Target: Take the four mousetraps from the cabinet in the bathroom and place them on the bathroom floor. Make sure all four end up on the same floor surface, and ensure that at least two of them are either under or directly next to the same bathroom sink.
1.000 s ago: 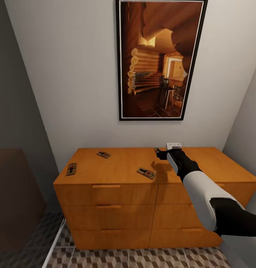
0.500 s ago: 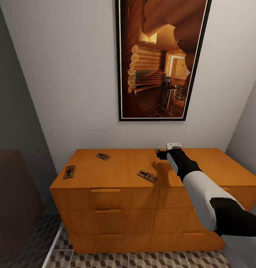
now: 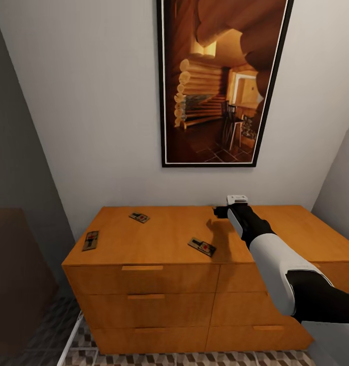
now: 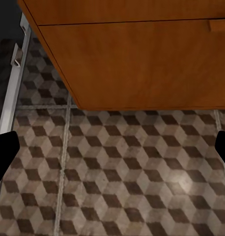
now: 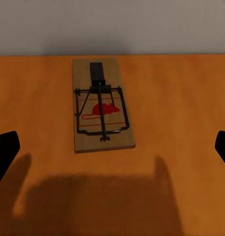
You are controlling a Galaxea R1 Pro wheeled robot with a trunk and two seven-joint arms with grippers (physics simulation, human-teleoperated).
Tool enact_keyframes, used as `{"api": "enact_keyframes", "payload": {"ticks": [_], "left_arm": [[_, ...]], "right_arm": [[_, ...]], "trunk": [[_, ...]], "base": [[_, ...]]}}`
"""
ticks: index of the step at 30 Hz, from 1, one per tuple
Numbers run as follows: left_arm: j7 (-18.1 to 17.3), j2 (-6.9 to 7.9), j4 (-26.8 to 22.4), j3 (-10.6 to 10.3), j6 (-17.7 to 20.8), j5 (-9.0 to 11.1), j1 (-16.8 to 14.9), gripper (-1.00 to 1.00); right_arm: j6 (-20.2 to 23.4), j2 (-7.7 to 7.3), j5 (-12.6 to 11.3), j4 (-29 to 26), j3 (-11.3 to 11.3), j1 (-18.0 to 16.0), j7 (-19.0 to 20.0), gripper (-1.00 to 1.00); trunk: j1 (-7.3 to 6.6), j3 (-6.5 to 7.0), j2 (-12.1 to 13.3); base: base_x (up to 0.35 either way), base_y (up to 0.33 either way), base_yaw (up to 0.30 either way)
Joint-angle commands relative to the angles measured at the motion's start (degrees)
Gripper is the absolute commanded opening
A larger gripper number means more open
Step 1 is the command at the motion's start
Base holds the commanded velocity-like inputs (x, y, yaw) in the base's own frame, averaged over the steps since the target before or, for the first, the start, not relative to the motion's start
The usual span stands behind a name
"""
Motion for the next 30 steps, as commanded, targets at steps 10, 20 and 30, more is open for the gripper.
{"api": "enact_keyframes", "payload": {"ticks": [10,20,30], "left_arm": [[0.12,0.0,0.05,-0.02,-0.19,0.0,-0.04,1.0],[0.12,0.0,0.05,-0.05,-0.19,0.0,-0.04,1.0],[0.12,-0.02,0.05,-0.03,-0.19,0.0,-0.02,1.0]], "right_arm": [[0.28,0.04,0.25,-0.04,-0.13,-0.03,-0.06,1.0],[0.25,0.04,0.25,0.0,-0.12,-0.03,-0.07,1.0],[0.28,0.04,0.25,0.01,-0.12,-0.03,-0.04,1.0]], "trunk": [[0.0,-0.06,-0.03],[0.0,-0.06,-0.03],[0.0,-0.22,-0.03]], "base": [[0.007,0.0,0.0],[0.0,0.0,0.0],[0.0,0.0,0.0]]}}
